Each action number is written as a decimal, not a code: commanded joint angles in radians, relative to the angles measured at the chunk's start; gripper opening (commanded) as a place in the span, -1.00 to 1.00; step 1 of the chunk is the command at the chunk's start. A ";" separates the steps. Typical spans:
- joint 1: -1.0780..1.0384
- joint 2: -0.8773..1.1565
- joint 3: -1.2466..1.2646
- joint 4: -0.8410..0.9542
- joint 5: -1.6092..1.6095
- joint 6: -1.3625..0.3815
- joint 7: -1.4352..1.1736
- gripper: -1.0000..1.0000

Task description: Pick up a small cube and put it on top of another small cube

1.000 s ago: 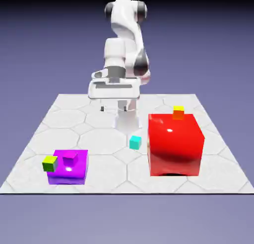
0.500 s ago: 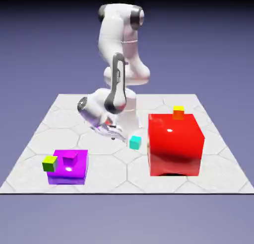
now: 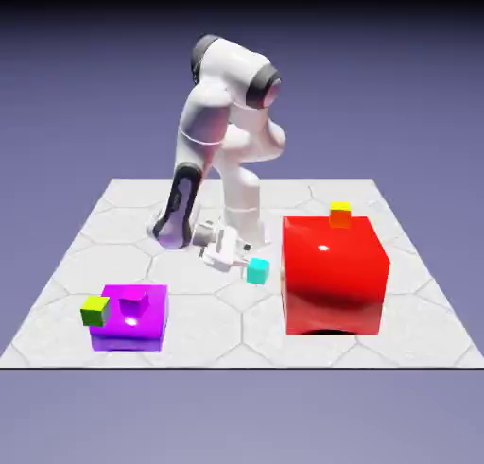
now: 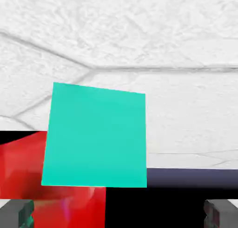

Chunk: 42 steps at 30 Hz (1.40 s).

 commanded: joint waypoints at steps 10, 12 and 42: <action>0.038 0.108 0.183 -0.014 0.315 -0.043 -0.038 -1.00; 0.031 0.083 0.110 -0.019 0.236 -0.045 -0.029 -1.00; -0.300 -0.787 0.761 0.078 -0.468 -0.144 -0.011 -1.00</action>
